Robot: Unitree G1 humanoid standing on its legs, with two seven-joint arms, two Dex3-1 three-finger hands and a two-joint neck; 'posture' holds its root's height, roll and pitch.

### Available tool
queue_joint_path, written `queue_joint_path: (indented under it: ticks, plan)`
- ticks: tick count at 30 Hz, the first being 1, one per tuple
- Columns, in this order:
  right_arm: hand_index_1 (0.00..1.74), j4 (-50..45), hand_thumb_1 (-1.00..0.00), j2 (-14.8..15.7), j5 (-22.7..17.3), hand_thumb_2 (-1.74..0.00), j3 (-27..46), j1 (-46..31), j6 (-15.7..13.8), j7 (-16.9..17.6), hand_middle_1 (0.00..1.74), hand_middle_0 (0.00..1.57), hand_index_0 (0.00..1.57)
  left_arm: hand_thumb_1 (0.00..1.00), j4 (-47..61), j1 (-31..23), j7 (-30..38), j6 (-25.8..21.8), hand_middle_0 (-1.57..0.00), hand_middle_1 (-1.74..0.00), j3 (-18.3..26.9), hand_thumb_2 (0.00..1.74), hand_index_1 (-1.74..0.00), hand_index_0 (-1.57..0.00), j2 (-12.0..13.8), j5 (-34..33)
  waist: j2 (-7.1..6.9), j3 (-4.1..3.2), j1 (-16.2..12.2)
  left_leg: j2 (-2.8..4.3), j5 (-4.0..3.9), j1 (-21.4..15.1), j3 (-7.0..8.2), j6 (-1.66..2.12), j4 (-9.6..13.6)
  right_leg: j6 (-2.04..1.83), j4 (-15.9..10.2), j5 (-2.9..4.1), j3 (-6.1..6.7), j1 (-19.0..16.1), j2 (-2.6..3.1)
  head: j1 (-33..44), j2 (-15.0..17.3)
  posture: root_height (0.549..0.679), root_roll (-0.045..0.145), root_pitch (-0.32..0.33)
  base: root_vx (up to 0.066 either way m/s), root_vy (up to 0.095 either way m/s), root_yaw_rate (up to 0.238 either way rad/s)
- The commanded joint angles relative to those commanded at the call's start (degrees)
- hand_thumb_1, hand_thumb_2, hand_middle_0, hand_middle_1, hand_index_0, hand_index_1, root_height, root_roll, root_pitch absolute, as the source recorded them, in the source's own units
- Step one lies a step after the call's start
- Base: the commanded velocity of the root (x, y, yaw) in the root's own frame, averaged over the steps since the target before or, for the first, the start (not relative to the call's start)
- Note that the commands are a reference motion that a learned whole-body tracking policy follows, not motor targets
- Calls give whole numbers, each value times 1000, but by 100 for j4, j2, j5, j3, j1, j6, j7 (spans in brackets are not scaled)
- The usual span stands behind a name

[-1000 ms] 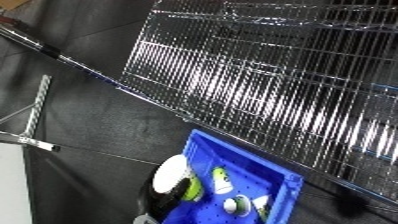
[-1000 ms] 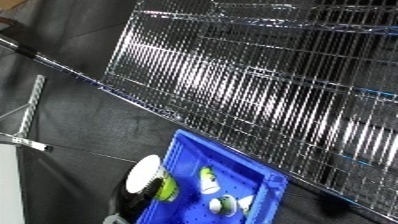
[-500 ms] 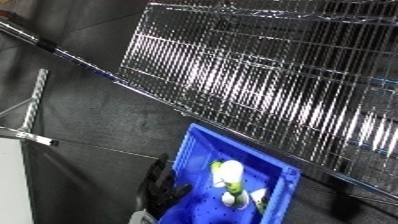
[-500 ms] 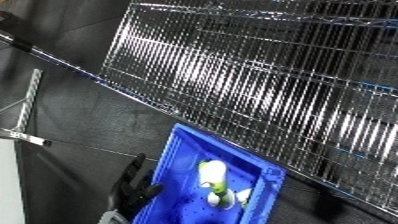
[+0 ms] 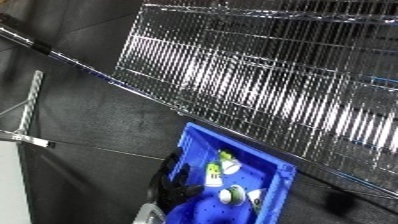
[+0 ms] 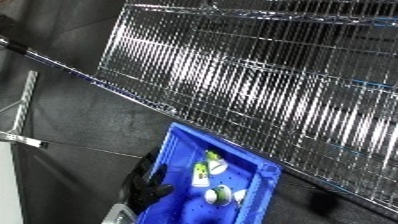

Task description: Pick up the object and place it into the box

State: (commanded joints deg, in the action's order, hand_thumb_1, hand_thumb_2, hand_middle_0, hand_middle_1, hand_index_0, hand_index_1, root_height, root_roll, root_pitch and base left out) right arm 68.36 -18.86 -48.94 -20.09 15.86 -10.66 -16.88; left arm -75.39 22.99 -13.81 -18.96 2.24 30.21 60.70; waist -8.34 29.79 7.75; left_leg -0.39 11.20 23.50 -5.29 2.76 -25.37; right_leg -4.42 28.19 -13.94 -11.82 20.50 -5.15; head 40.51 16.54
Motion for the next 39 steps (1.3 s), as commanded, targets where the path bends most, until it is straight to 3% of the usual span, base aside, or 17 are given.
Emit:
queue_joint_path:
  ticks: [5, 9, 13, 23, 33, 39]
  plan:
    - [0, -17, 0, -9, -1, 0, -22, 169, 93, 96, 0, 0, 0, 0, 146, 4, 237, -309, 0, 0, -206, 0, 0, 0, -73, -414, 62, 0, -60, 28, -13, -27, 61, 34, -30, -2, -40, 32, 41, -5, -16, -886, 486, 660, 23, 101, -34, 25, -141]
    - [0, -18, 0, -52, -79, 0, -39, 343, 226, 202, 0, 0, 0, 0, 308, 15, 384, -589, 0, 0, -547, 0, 0, 0, -177, -1225, 134, 0, -83, 20, 1, -20, 109, 39, -98, 5, -7, 63, 79, 31, -21, -1548, 658, 659, 24, 97, -17, 18, -102]
    - [0, -23, 0, -155, -46, 0, -16, 462, 317, 245, 0, 0, 0, 0, 533, -15, 574, -484, 0, 0, -800, 0, 0, 0, -288, -1700, 224, 0, -132, 6, 25, -10, 164, 31, -181, 9, 32, 99, 132, 70, -14, -2278, 722, 659, 26, 92, -10, 32, -103]
    - [0, -78, 0, -462, 136, 0, 138, 683, 382, 320, 0, 0, 0, 0, 1033, -182, 570, -31, 0, 0, -1426, 0, 0, 0, -497, -2110, 555, 0, -257, -4, -21, 2, 272, 5, -196, -18, 131, 198, 255, 254, -33, -3994, 305, 658, 32, 94, -22, 52, -77]
    - [0, -271, 0, -698, 373, 0, 254, 747, 347, 329, 0, 0, 0, 0, 1304, -406, 656, 137, 0, 0, -1603, 0, 0, 0, -610, -1897, 801, 0, -400, -2, -49, 40, 313, -23, -208, -14, 380, 184, 286, 474, -96, -5230, -231, 654, 34, 96, -22, 54, -117]
    - [0, -403, 0, -801, 488, 0, 267, 772, 207, 298, 0, 0, 0, 0, 1374, -520, 743, 163, 0, 0, -1639, 0, 0, 0, -705, -1841, 862, 0, -479, 9, -5, 54, 361, -31, -273, -1, 430, 190, 332, 549, -100, -5586, -670, 653, 36, 98, -7, 33, -122]
